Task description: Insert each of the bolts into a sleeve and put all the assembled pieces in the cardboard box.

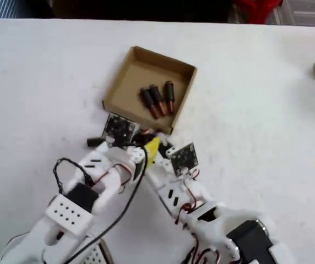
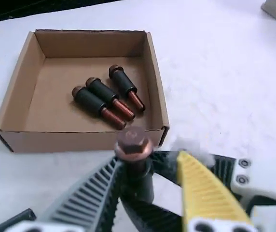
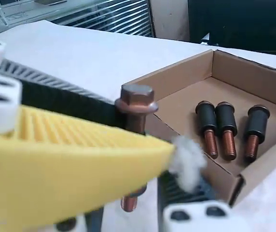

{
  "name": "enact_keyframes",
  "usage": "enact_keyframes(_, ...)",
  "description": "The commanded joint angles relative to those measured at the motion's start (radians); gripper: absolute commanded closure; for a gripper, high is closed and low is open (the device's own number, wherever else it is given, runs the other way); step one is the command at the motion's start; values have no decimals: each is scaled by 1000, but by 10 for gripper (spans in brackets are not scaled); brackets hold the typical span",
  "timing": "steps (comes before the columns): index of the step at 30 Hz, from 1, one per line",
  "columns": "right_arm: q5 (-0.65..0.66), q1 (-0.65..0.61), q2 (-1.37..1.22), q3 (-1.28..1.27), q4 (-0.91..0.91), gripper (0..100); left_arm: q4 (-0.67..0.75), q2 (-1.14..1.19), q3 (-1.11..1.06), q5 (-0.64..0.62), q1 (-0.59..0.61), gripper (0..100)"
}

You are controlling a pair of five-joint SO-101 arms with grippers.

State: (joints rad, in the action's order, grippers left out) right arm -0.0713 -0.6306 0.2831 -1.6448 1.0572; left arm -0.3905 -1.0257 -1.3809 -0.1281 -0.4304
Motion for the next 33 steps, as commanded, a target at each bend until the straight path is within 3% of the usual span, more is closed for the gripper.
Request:
enact_keyframes(1, 6, 10, 15, 9, 28, 982, -94, -5, 25, 14, -16, 626)
enact_keyframes(7, 6, 10, 12, 9, 28, 982, -123, -81, 29, 5, -15, 569)
enact_keyframes(10, 6, 10, 8, 9, 28, 982, -75, -196, 26, -94, 2, 547)
enact_keyframes(18, 6, 10, 7, 11, 27, 982, 11, -410, 23, -348, 286, 549)
enact_keyframes(22, 6, 10, 7, 11, 27, 982, 9, -441, 25, -377, 352, 662)
enact_keyframes(27, 6, 10, 13, 11, 4, 982, 5, -443, 28, -385, 460, 991)
enact_keyframes(30, 8, 10, 16, 20, -44, 982, -52, -443, 21, -385, 519, 934)
enact_keyframes(33, 48, 33, 16, 38, -82, 982, -203, -443, 21, -377, 550, 983)
